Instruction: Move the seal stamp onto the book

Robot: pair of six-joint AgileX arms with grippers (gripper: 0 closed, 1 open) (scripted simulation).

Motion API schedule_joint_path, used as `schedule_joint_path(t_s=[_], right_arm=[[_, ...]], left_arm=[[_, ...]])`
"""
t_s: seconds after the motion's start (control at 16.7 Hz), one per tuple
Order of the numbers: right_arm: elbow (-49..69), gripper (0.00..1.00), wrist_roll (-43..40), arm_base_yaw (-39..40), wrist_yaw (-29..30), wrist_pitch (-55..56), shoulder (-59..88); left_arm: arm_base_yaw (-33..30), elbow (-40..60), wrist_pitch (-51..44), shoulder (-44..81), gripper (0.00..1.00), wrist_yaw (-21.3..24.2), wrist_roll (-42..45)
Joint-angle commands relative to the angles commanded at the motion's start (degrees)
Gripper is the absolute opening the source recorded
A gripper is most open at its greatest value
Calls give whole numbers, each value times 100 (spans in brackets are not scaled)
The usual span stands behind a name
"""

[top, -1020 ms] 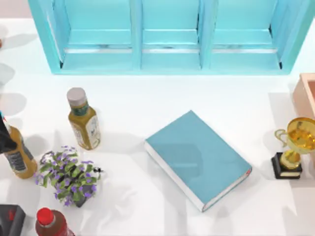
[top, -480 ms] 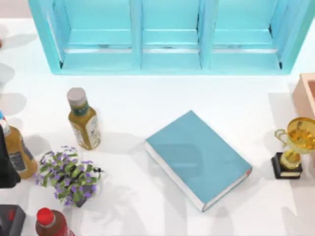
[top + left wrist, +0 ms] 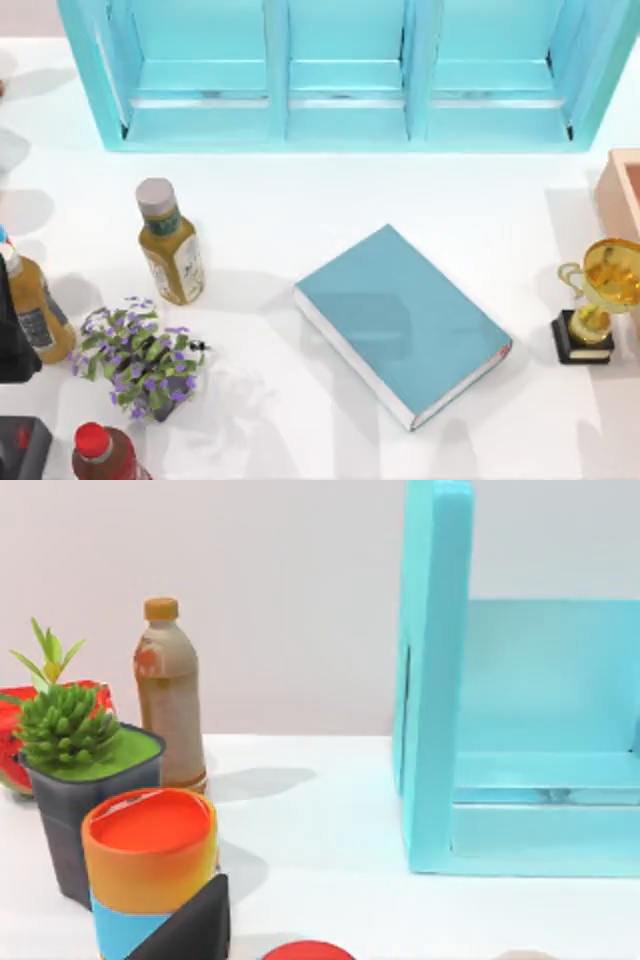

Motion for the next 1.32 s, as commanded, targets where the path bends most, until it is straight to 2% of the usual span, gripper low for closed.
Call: schedule_joint_path(t_s=[0.24,0.96,1.32], right_arm=[[1104,100,-190,-210,8,-886,1272],[5979,100,-1063,-1107,-6,-4886,7117],[7865,100,-1402,-1458,-3,-6431,9359]], left_arm=[[0,0,0,0,100,0,0],[0,0,0,0,100,0,0],[0,0,0,0,100,0,0]])
